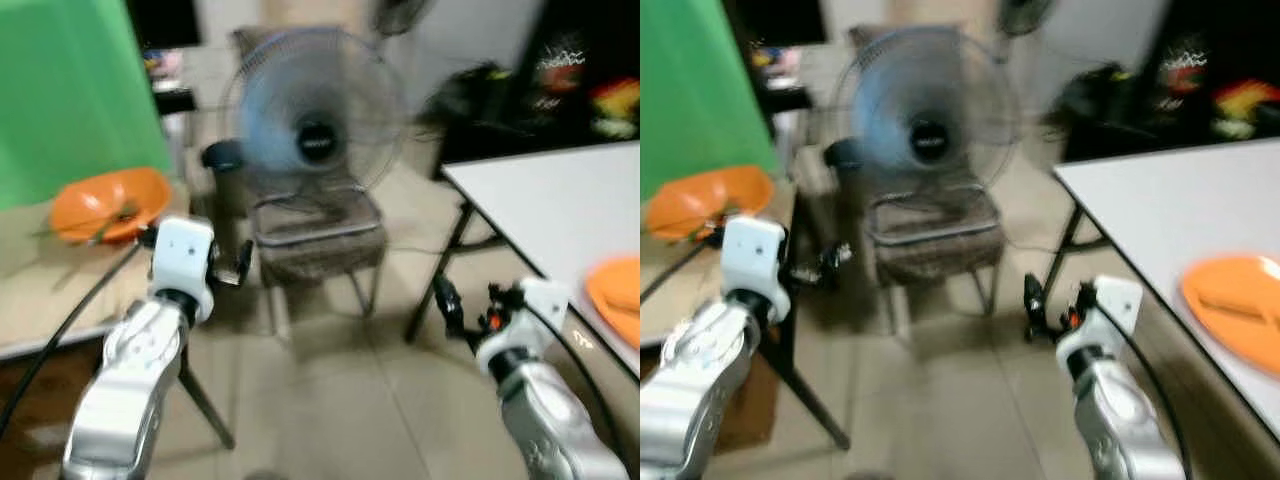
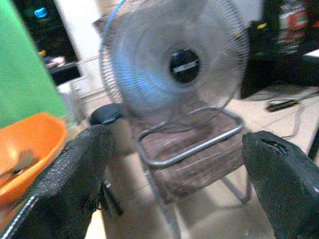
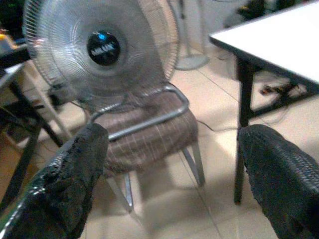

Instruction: Setting the table

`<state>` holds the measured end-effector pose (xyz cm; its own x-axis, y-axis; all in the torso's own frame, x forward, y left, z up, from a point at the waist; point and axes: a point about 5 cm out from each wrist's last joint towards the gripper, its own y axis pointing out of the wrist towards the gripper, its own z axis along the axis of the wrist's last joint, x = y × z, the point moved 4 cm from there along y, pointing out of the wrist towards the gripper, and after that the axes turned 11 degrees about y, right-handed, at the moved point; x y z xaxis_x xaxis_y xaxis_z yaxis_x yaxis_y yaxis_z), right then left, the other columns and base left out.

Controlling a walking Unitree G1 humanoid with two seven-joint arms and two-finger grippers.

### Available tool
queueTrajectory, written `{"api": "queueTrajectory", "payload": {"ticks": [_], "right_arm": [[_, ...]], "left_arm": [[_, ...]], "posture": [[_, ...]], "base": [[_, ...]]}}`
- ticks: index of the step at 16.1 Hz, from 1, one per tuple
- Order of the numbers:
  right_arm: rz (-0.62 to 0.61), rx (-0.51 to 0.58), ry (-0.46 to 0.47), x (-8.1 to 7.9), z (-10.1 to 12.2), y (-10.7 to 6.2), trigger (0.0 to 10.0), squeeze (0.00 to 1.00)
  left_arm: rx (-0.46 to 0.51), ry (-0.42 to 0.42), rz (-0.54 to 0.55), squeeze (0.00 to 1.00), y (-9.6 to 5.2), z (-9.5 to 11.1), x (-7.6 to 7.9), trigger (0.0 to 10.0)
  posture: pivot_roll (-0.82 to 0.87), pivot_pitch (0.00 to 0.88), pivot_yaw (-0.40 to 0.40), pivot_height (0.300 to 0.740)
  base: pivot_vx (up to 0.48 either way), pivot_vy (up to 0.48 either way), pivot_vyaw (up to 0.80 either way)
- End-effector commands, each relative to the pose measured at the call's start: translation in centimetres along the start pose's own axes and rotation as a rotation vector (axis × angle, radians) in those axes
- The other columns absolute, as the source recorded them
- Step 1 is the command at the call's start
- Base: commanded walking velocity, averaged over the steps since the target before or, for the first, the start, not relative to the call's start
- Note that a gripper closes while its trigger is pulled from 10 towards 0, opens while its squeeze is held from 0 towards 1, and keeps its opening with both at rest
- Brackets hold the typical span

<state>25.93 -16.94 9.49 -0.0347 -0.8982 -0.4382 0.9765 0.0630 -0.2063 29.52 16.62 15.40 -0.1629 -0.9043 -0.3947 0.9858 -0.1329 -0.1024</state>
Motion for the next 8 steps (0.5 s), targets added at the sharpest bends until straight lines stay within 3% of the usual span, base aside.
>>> {"api": "queueTrajectory", "payload": {"ticks": [1,2,3,8], "right_arm": [[0.006,0.010,-0.002,-0.23,0.48,0.11,10.0,0.84],[0.005,0.008,0.005,-0.20,0.50,0.19,10.0,0.37],[0.011,0.012,0.008,-0.28,0.60,0.24,10.0,0.00],[0.034,-0.014,0.024,-0.91,0.38,0.68,10.0,0.00]], "left_arm": [[0.001,0.005,-0.004,0.00,0.14,0.17,-0.13,10.0],[0.002,0.006,-0.006,0.00,0.18,0.21,-0.12,10.0],[0.002,0.007,-0.007,0.00,0.22,0.23,-0.13,10.0],[-0.001,0.006,-0.001,0.00,0.17,0.13,-0.31,10.0]], "posture": [[0.07,0.000,0.009,0.740],[0.07,0.000,0.009,0.740],[0.07,0.000,0.009,0.740],[0.09,0.000,-0.009,0.740]], "base": [[0.000,0.300,0.00],[0.000,0.304,0.00],[0.000,0.300,0.00],[0.000,0.302,0.00]]}}
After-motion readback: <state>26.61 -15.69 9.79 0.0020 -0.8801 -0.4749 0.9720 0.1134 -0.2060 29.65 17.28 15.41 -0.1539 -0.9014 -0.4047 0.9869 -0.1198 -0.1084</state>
